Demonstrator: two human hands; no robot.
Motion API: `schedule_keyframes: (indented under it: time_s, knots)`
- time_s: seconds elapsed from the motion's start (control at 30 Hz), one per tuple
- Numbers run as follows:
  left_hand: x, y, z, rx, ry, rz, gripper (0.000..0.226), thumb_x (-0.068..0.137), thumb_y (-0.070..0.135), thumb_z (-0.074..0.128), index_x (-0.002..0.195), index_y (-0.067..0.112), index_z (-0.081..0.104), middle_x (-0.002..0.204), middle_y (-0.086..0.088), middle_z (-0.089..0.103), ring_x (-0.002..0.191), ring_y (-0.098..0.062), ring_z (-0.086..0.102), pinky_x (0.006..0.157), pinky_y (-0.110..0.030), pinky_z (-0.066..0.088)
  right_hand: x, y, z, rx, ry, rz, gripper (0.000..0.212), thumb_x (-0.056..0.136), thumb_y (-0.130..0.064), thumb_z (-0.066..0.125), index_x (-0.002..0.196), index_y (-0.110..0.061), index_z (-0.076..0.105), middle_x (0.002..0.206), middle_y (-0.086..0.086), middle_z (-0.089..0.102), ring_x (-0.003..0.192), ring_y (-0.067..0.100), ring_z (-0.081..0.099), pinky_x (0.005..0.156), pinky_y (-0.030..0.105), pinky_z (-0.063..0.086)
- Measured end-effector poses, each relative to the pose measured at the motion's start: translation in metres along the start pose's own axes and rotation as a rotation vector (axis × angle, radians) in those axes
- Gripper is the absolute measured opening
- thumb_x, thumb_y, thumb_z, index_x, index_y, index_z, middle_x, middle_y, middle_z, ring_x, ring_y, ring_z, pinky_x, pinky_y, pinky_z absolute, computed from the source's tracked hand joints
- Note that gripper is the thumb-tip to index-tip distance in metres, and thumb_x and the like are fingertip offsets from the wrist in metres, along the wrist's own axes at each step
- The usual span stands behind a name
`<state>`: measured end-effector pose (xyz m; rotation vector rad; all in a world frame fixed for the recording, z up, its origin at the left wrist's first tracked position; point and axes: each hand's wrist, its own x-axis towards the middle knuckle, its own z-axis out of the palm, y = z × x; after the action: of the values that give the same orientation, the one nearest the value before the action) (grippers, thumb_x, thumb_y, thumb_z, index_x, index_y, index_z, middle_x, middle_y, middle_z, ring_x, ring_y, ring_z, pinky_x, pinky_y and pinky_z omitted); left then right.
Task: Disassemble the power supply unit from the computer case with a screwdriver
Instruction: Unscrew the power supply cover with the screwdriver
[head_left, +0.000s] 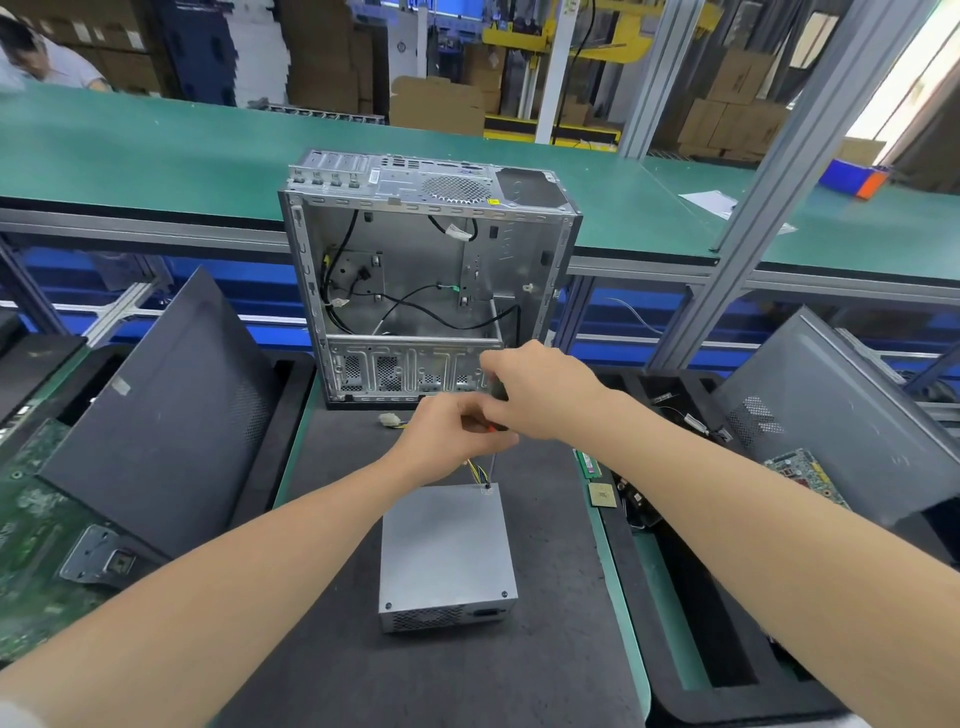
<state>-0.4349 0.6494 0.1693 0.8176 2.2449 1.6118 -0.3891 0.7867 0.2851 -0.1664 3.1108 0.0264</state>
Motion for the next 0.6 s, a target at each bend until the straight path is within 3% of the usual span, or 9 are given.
schedule_keyframes:
  time_s: [0.1, 0.23, 0.4, 0.47, 0.53, 0.6]
  knots:
    - [-0.001, 0.0, -0.005, 0.022, -0.002, -0.014, 0.011, 0.079, 0.033, 0.084, 0.083, 0.039, 0.075, 0.084, 0.012, 0.077, 0.082, -0.003, 0.072, 0.074, -0.019, 0.053, -0.003, 0.002, -0.003, 0.118, -0.046, -0.057, 0.016, 0.095, -0.03, 0.058, 0.108, -0.021, 0.058, 0.095, 0.001, 0.062, 0.083, 0.028, 0.061, 0.064, 0.035, 0.05]
    - [-0.004, 0.005, -0.008, 0.04, 0.001, -0.028, 0.021, 0.079, 0.03, 0.085, 0.081, 0.048, 0.074, 0.08, 0.017, 0.077, 0.076, 0.006, 0.069, 0.068, -0.009, 0.048, -0.005, 0.003, -0.007, 0.176, -0.111, -0.129, 0.018, 0.088, -0.017, 0.063, 0.105, -0.02, 0.059, 0.103, 0.005, 0.056, 0.095, 0.027, 0.057, 0.078, 0.044, 0.055]
    - [-0.002, 0.001, -0.005, 0.059, 0.005, -0.009, 0.02, 0.077, 0.029, 0.087, 0.074, 0.044, 0.074, 0.075, 0.016, 0.076, 0.068, 0.01, 0.064, 0.063, -0.007, 0.045, -0.006, 0.003, -0.009, 0.23, -0.131, -0.177, 0.019, 0.078, -0.009, 0.072, 0.095, -0.016, 0.067, 0.095, -0.002, 0.055, 0.084, 0.012, 0.051, 0.072, 0.032, 0.051]
    - [0.0, 0.0, -0.004, 0.063, 0.024, -0.014, 0.01, 0.071, 0.041, 0.083, 0.075, 0.036, 0.075, 0.074, 0.011, 0.076, 0.066, 0.003, 0.063, 0.062, -0.015, 0.047, -0.006, 0.003, -0.009, 0.224, -0.119, -0.184, 0.018, 0.08, -0.015, 0.07, 0.098, -0.017, 0.066, 0.094, -0.002, 0.056, 0.089, 0.016, 0.054, 0.073, 0.035, 0.053]
    - [0.001, 0.0, -0.003, 0.101, 0.035, -0.007, 0.034, 0.063, 0.051, 0.071, 0.079, 0.022, 0.074, 0.071, 0.0, 0.071, 0.062, -0.009, 0.054, 0.06, -0.028, 0.044, -0.007, 0.001, -0.006, 0.12, -0.044, -0.131, 0.021, 0.086, -0.032, 0.063, 0.102, -0.018, 0.059, 0.091, 0.0, 0.055, 0.089, 0.024, 0.058, 0.07, 0.038, 0.053]
    - [0.001, 0.0, -0.002, 0.107, 0.041, 0.018, 0.041, 0.061, 0.051, 0.067, 0.076, 0.013, 0.07, 0.067, -0.007, 0.064, 0.061, -0.011, 0.043, 0.058, -0.031, 0.036, -0.007, -0.002, 0.003, -0.1, 0.073, -0.04, 0.034, 0.092, -0.052, 0.052, 0.095, -0.017, 0.051, 0.077, 0.0, 0.046, 0.077, 0.029, 0.055, 0.063, 0.036, 0.046]
